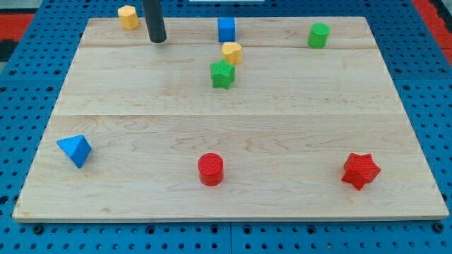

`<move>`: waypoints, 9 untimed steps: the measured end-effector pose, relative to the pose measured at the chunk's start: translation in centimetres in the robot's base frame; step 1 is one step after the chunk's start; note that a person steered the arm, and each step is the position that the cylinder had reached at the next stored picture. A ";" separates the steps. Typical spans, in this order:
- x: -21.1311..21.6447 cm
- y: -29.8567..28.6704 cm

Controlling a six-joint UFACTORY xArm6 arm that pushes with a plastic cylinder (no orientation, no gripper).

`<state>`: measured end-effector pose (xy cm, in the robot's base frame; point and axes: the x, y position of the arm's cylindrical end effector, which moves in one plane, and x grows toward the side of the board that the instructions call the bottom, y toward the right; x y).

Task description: Point the arm to the right of the yellow hexagon

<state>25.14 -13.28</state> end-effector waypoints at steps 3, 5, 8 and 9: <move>3.7 3.0; 2.3 4.0; -6.0 -0.2; -5.7 -0.5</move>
